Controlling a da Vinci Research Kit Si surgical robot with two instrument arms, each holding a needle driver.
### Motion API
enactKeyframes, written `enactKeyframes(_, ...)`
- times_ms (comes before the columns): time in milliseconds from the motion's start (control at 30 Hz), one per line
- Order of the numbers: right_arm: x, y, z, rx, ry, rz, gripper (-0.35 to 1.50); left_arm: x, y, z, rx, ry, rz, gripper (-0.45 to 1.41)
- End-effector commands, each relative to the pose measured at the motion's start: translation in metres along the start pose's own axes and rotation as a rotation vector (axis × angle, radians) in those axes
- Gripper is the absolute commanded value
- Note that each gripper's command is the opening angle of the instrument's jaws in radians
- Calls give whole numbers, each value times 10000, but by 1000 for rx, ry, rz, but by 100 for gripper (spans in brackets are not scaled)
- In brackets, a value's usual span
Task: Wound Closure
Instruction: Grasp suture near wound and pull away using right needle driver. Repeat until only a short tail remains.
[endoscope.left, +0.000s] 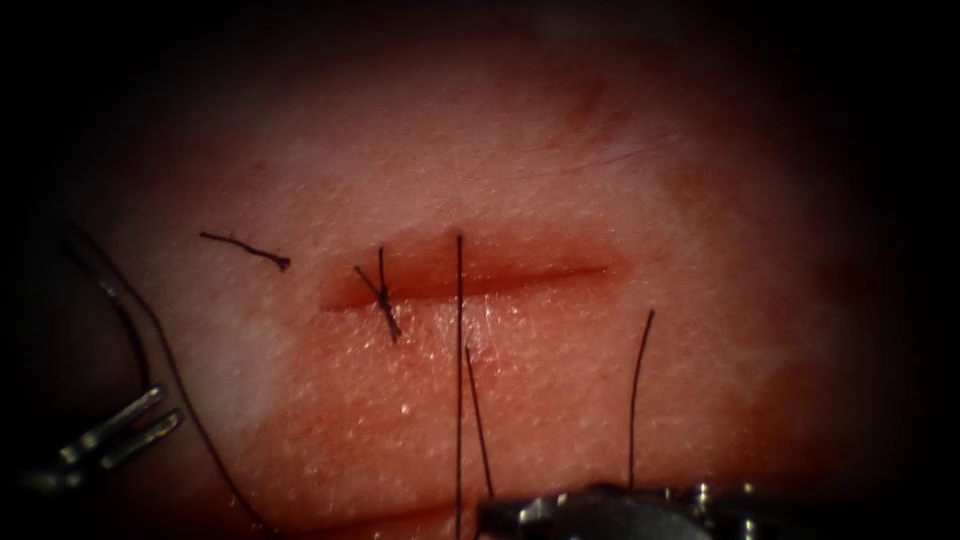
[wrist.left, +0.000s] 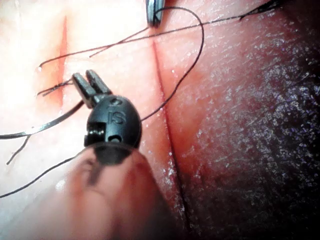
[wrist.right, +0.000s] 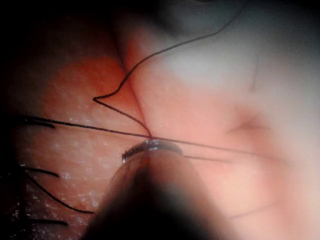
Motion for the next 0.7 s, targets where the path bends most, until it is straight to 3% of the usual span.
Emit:
enactKeyframes(33,18,-24,3,28,16,-17,-35,-3,2,6,-2,1,-2,-45)
enactKeyframes(200,44,-59,1,87,45,-58,-35,2,-6,11,-12,-5,20,-45)
enactKeyframes(333,52,-60,4,119,79,-70,-35,9,-18,17,-21,-18,50,-45)
enactKeyframes(367,53,-58,5,124,96,-70,-27,12,-22,20,-23,-21,52,-45)
enactKeyframes(400,53,-53,5,112,126,-67,39,16,-29,23,-28,-25,64,-45)
enactKeyframes(433,53,-47,4,105,145,-57,84,18,-34,26,-31,-29,64,-45)
enactKeyframes(467,52,-40,3,100,160,-63,109,21,-40,29,-34,-34,71,-45)
enactKeyframes(500,51,-29,0,94,181,-79,123,24,-47,33,-37,-39,77,-45)
enactKeyframes(700,37,30,-33,-12,318,-64,145,45,-98,62,-69,-79,130,-45)
